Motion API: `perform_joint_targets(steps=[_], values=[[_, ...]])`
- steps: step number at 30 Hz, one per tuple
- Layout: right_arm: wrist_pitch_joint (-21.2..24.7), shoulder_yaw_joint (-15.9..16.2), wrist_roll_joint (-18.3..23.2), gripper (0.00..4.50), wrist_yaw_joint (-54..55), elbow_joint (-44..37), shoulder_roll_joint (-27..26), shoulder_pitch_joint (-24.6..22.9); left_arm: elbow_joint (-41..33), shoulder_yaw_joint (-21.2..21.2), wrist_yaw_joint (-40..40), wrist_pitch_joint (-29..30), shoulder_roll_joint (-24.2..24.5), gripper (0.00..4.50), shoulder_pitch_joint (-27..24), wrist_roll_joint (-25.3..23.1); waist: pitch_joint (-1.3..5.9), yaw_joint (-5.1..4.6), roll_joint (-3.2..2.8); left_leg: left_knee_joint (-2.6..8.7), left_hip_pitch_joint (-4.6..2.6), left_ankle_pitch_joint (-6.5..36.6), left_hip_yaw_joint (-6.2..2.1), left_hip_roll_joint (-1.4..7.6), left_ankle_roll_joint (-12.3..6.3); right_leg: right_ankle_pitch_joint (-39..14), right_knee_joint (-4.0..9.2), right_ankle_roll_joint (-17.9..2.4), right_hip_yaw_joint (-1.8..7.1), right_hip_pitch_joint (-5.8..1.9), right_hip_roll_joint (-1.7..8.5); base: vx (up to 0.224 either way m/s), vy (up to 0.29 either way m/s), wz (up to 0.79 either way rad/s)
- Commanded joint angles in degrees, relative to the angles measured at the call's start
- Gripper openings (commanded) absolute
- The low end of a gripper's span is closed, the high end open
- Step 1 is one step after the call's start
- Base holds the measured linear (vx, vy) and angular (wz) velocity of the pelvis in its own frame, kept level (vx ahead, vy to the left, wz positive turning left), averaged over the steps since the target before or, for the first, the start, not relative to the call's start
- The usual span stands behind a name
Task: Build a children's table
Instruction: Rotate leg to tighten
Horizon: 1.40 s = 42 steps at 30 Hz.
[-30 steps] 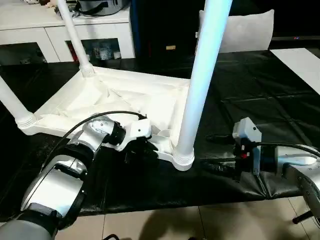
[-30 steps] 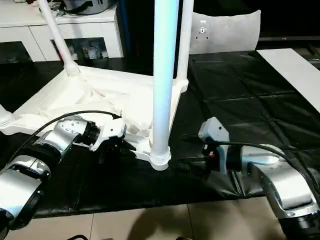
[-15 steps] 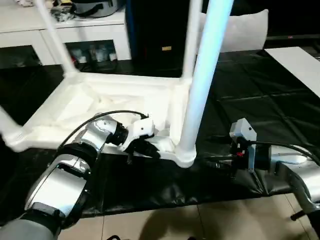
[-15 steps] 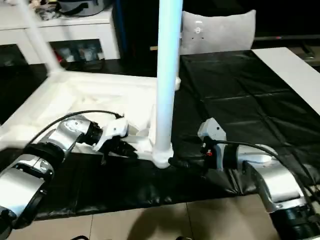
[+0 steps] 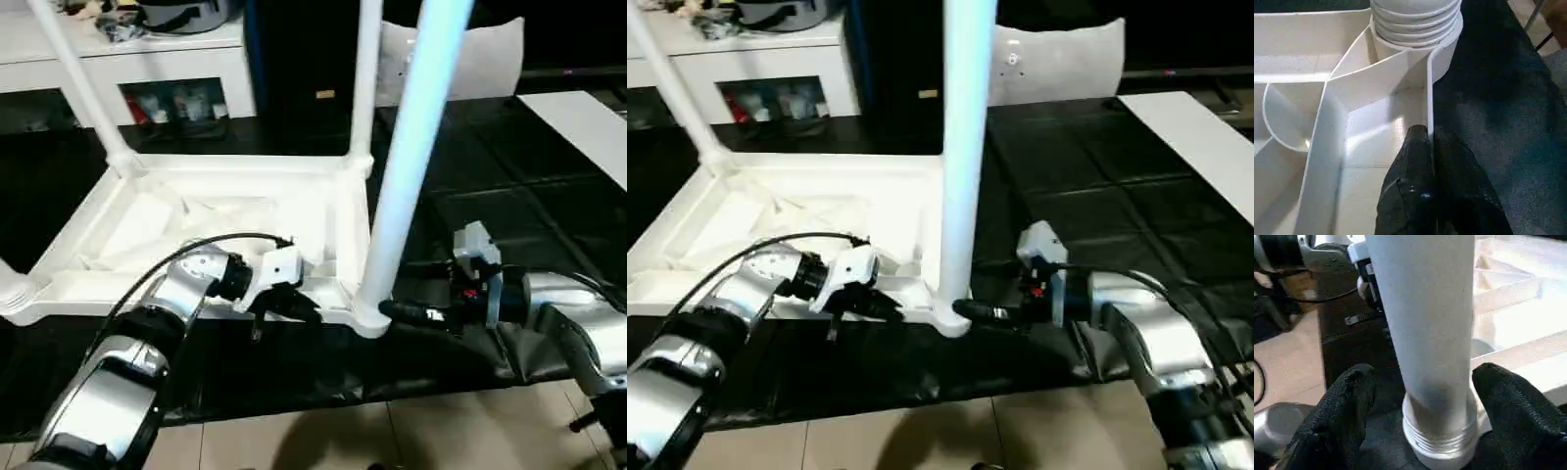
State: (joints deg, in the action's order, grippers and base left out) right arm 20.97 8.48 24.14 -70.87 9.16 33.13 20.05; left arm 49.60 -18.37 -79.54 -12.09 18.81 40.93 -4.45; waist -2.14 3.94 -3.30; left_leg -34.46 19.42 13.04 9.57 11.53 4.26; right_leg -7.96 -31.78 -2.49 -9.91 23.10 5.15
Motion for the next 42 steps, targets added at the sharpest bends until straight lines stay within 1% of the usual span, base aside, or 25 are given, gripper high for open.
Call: perform_joint_targets(steps=[1, 3, 5, 6, 10, 11, 13, 14, 15, 17, 18, 20, 21, 22, 23, 24, 26, 29, 31, 33, 35, 36, 38, 39, 42], values=[[0.4, 0.7, 0.4, 3.2, -1.7, 0.2, 0.0, 1.0, -1.1, -1.1, -0.8, 0.3, 0.9, 0.0, -0.2, -0.9, 4.0, 0.41, 1.29, 3.4, 0.89, 4.2, -0.24, 1.58, -6.79, -20.7, 3.81, -3.3, 3.19, -4.14, 3.74, 0.0, 0.0, 0.0], [0.1, 1.3, -0.3, 2.92, -2.3, 1.4, -0.3, 1.9, -1.3, -1.2, -1.1, 0.6, 1.0, 0.0, -0.2, -0.9, 4.03, 0.53, 1.23, 3.36, 0.85, 3.9, -0.19, 1.56, -6.78, -20.4, 3.77, -3.3, 3.29, -4.1, 3.8, 0.0, 0.0, 0.0], [-0.3, 1.9, -0.9, 2.82, -2.9, 2.7, -0.6, 2.9, -1.7, -1.1, -1.5, 1.1, 1.2, 0.0, -0.2, -0.9, 4.05, 0.51, 0.99, 3.34, 0.86, 3.8, -0.22, 1.56, -6.55, -20.3, 3.71, -3.6, 3.27, -4.09, 3.8, 0.0, 0.0, 0.0], [-0.3, 2.2, -1.1, 2.75, -3.3, 3.3, -0.8, 3.4, -2.2, -1.1, -1.6, 1.8, 1.3, 0.0, -0.3, -0.9, 4.06, 0.49, 1.11, 3.29, 0.83, 3.8, -0.16, 1.48, -6.48, -20.3, 3.74, -3.6, 3.29, -4.08, 3.75, 0.0, 0.0, 0.0], [-0.4, 2.5, -1.3, 2.3, -4.1, 4.2, -1.0, 4.1, -2.7, -1.1, -1.7, 2.7, 1.4, 0.0, -0.3, -0.7, 4.06, 0.7, 1.08, 3.33, 0.72, 4.0, -0.14, 1.52, -6.25, -20.9, 3.77, -3.5, 3.31, -4.06, 3.77, 0.0, 0.0, 0.0], [-0.4, 2.5, -1.3, 2.3, -4.1, 4.2, -1.0, 4.1, -2.7, -1.1, -1.7, 2.7, 1.4, 0.0, -0.3, -0.7, 4.08, 0.73, 1.05, 3.32, 0.68, 3.9, -0.14, 1.56, -6.26, -20.9, 3.77, -3.5, 3.32, -4.02, 3.77, 0.0, 0.0, 0.0], [-0.5, 2.7, -1.5, 2.09, -4.4, 4.7, -1.2, 4.3, -2.8, -1.1, -1.7, 3.2, 1.4, 0.0, -0.3, -0.5, 4.06, 0.8, 1.08, 3.34, 0.73, 4.0, -0.13, 1.52, -6.22, -20.8, 3.76, -3.5, 3.31, -4.07, 3.72, 0.0, 0.0, 0.0], [-1.0, 2.9, -1.9, 2.03, -4.6, 5.2, -1.5, 4.4, -2.9, -1.2, -1.4, 3.6, 1.5, 0.0, -0.3, -0.6, 4.13, 0.83, 0.97, 3.29, 0.75, 3.8, -0.13, 1.51, -6.19, -20.4, 3.67, -3.6, 3.33, -4.09, 3.72, 0.0, 0.0, 0.0], [-1.1, 3.0, -2.0, 1.99, -4.6, 5.3, -1.5, 4.3, -2.9, -1.3, -1.3, 3.7, 1.6, 0.0, -0.3, -0.7, 4.08, 0.81, 1.01, 3.34, 0.77, 3.8, -0.18, 1.57, -6.15, -20.4, 3.68, -3.6, 3.33, -4.09, 3.76, 0.0, 0.0, 0.0], [-1.7, 2.9, -2.5, 1.93, -4.3, 5.3, -1.7, 4.3, -3.0, -1.2, -1.2, 3.9, 1.6, 0.0, -0.3, -0.8, 3.99, 0.72, 0.97, 3.32, 0.76, 4.4, -0.12, 1.42, -5.96, -21.2, 3.86, -3.4, 3.27, -4.07, 3.7, 0.0, 0.0, 0.0], [-2.1, 2.8, -2.9, 1.89, -4.1, 5.4, -1.8, 4.2, -3.1, -1.2, -1.1, 4.1, 1.6, 0.0, -0.4, -0.9, 3.98, 0.67, 1.07, 3.31, 0.75, 4.7, -0.09, 1.27, -5.81, -21.8, 3.95, -3.0, 3.21, -4.13, 3.64, 0.0, 0.0, 0.0], [-2.8, 2.5, -3.8, 1.89, -2.5, 6.0, -2.2, 4.3, -3.4, -1.2, -1.2, 4.2, 1.7, 0.0, -0.6, -0.8, 3.88, 0.48, 1.04, 3.31, 0.78, 5.2, -0.08, 1.15, -5.6, -23.0, 4.15, -2.5, 3.1, -4.08, 3.59, 0.0, 0.0, 0.0], [-2.8, 2.3, -4.1, 2.31, -1.9, 6.3, -2.4, 4.5, -3.6, -1.2, -1.2, 4.2, 1.7, 0.0, -0.7, -0.8, 3.83, 0.4, 1.01, 3.32, 0.69, 5.6, -0.08, 1.13, -5.49, -23.7, 4.26, -2.4, 3.04, -4.03, 3.6, 0.0, 0.0, 0.0], [-3.4, 2.0, -3.9, 2.34, -2.1, 6.6, -2.6, 4.6, -3.8, -1.3, -0.9, 4.1, 1.8, 0.0, -0.9, -1.0, 3.77, 0.08, 0.96, 3.31, 0.62, 6.4, -0.06, 1.02, -5.17, -25.2, 4.56, -1.9, 2.87, -3.95, 3.53, 0.0, 0.0, 0.0], [-3.2, 1.9, -3.7, 2.32, -2.1, 6.6, -2.7, 4.7, -3.8, -1.3, -0.8, 4.1, 1.8, 0.0, -0.9, -1.0, 3.77, 0.08, 0.96, 3.31, 0.62, 6.4, -0.06, 1.02, -5.17, -25.2, 4.56, -1.9, 2.87, -3.95, 3.53, 0.0, 0.0, 0.0], [-2.6, 1.8, -3.3, 2.46, -2.5, 6.4, -2.8, 4.8, -3.9, -1.3, -0.7, 4.1, 1.8, 0.0, -0.9, -1.1, 3.87, -0.01, 0.85, 3.32, 0.59, 6.4, -0.14, 1.16, -5.26, -24.8, 4.5, -2.1, 2.89, -3.95, 3.47, 0.0, 0.0, 0.0], [-3.0, 2.4, -4.0, 2.76, -2.8, 6.1, -2.8, 4.9, -4.3, -1.3, -0.5, 4.3, 1.7, 0.0, -1.1, -1.0, 3.99, 0.01, 0.83, 3.39, 0.62, 5.8, -0.3, 1.51, -5.52, -22.8, 4.11, -2.7, 3.1, -3.99, 3.56, 0.0, 0.0, 0.0], [-5.0, 2.7, -5.6, 2.83, -1.6, 6.8, -3.4, 5.1, -4.6, -1.4, -0.5, 4.4, 1.7, 0.0, -1.2, -0.9, 4.08, 0.07, 0.83, 3.32, 0.73, 4.9, -0.24, 1.48, -5.88, -20.7, 3.75, -3.7, 3.28, -4.01, 3.67, 0.0, 0.0, 0.0], [-6.1, 2.4, -6.5, 2.83, -0.5, 8.3, -4.4, 5.8, -4.6, -1.5, -0.2, 4.4, 1.6, 0.0, -1.2, -1.0, 4.11, 0.11, 0.86, 3.31, 0.74, 4.6, -0.21, 1.47, -5.94, -20.3, 3.66, -4.0, 3.33, -4.02, 3.72, 0.0, 0.0, 0.0], [-5.9, 2.2, -6.4, 2.83, -0.5, 8.9, -4.9, 6.2, -4.6, -1.6, -0.1, 4.4, 1.6, 0.0, -1.2, -1.1, 4.03, 0.06, 0.72, 3.34, 0.71, 5.0, -0.21, 1.46, -5.8, -21.0, 3.77, -4.1, 3.27, -4.04, 3.72, 0.0, 0.0, 0.0], [-5.2, 2.2, -5.8, 2.83, -1.1, 8.8, -5.0, 6.4, -4.8, -1.7, -0.1, 4.4, 1.7, 0.0, -1.3, -1.1, 3.96, 0.02, 0.76, 3.38, 0.67, 5.5, -0.22, 1.53, -5.77, -21.4, 3.88, -4.0, 3.27, -4.01, 3.69, 0.0, 0.0, 0.0], [-5.2, 2.3, -5.8, 2.66, -1.3, 8.8, -5.0, 6.5, -4.8, -1.7, -0.2, 4.5, 1.7, 0.0, -1.3, -1.2, 3.99, 0.01, 0.79, 3.38, 0.7, 5.5, -0.24, 1.48, -5.72, -21.4, 3.83, -3.9, 3.27, -4.09, 3.68, 0.0, 0.0, 0.0], [-4.5, 2.5, -5.3, 2.66, -2.0, 8.6, -4.9, 6.5, -4.8, -1.7, -0.2, 4.6, 1.7, 0.0, -1.2, -1.2, 4.02, 0.05, 0.84, 3.36, 0.7, 5.4, -0.23, 1.5, -5.87, -21.2, 3.78, -3.9, 3.31, -4.09, 3.68, 0.0, 0.0, 0.0], [-3.5, 2.7, -4.7, 2.45, -2.9, 8.2, -4.7, 6.4, -4.6, -1.6, -0.2, 4.5, 1.8, 0.0, -1.1, -1.2, 4.03, 0.06, 0.81, 3.34, 0.75, 5.1, -0.23, 1.49, -5.99, -20.9, 3.72, -4.0, 3.31, -4.12, 3.68, 0.0, 0.0, 0.0], [-3.3, 2.7, -4.8, 2.19, -3.8, 8.3, -4.7, 6.2, -4.6, -1.5, -0.2, 4.8, 1.8, 0.0, -1.1, -1.0, 4.01, 0.12, 0.98, 3.34, 0.73, 5.0, -0.2, 1.52, -6.04, -21.0, 3.75, -4.0, 3.32, -4.06, 3.7, 0.0, 0.0, 0.0]])
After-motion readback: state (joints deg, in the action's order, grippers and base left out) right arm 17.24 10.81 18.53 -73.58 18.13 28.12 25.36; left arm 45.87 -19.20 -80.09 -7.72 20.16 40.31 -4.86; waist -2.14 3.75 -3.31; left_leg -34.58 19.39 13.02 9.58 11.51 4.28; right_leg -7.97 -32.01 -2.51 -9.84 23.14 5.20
